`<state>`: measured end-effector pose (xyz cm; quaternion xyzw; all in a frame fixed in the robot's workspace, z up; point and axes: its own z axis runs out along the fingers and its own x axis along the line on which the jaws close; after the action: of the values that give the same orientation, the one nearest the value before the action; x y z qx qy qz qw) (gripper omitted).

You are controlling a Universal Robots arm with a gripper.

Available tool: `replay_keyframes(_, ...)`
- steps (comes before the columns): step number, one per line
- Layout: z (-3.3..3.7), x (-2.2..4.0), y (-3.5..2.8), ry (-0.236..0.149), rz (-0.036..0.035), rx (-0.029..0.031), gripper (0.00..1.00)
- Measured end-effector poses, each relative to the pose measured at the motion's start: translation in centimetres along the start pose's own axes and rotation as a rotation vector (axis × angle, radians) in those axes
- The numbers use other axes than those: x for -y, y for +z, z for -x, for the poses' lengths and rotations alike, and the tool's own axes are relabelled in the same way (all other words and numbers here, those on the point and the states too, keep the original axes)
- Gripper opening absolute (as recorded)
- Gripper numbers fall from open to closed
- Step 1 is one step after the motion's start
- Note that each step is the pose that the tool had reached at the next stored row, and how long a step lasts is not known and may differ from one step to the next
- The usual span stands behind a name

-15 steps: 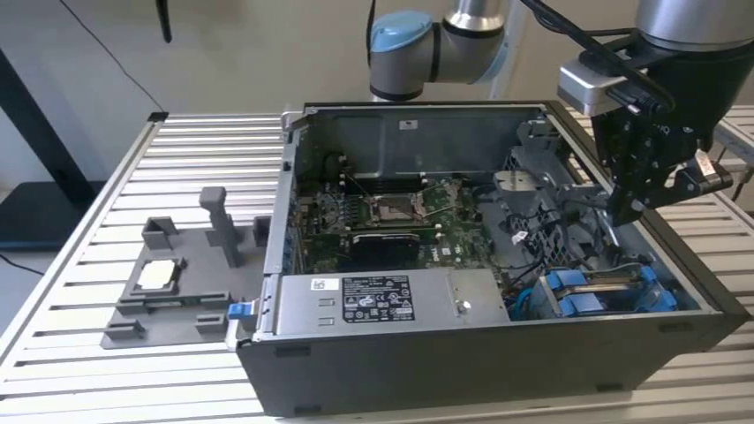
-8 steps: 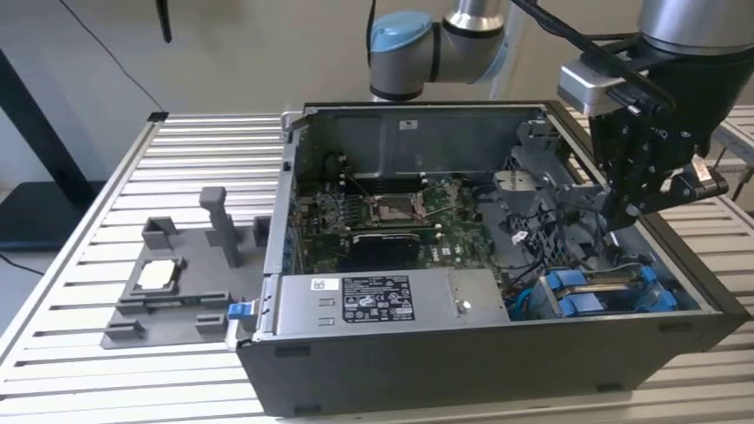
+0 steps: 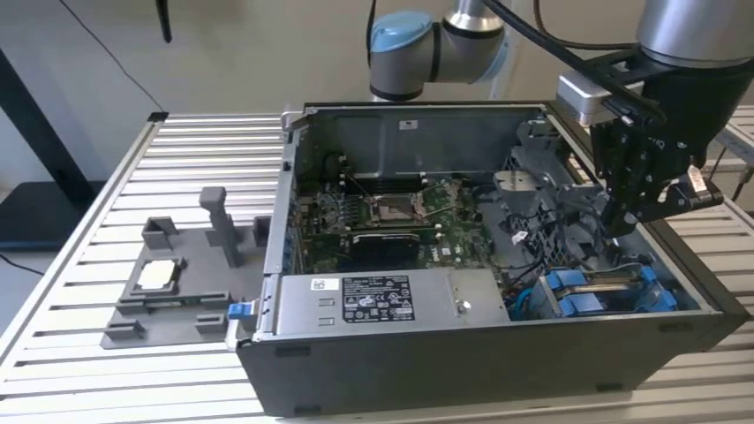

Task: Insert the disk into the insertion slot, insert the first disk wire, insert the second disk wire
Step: 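Insert the first disk wire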

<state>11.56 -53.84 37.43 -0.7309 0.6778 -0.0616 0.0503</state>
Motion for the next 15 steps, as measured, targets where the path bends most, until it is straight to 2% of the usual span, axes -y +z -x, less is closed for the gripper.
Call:
replay_keyframes(3,-0.14,0.33,0.19,0.0,0.0196,0.0037,0.2)
replay_keyframes(8,-0.37,1.27,0.43,0.0,0.0653,0.0107,0.2)
replay_keyframes(12,-0.54,2.07,0.64,0.001,0.0991,0.0169,0.2)
replay_keyframes(15,-0.66,2.66,0.81,0.001,0.1201,0.022,0.2)
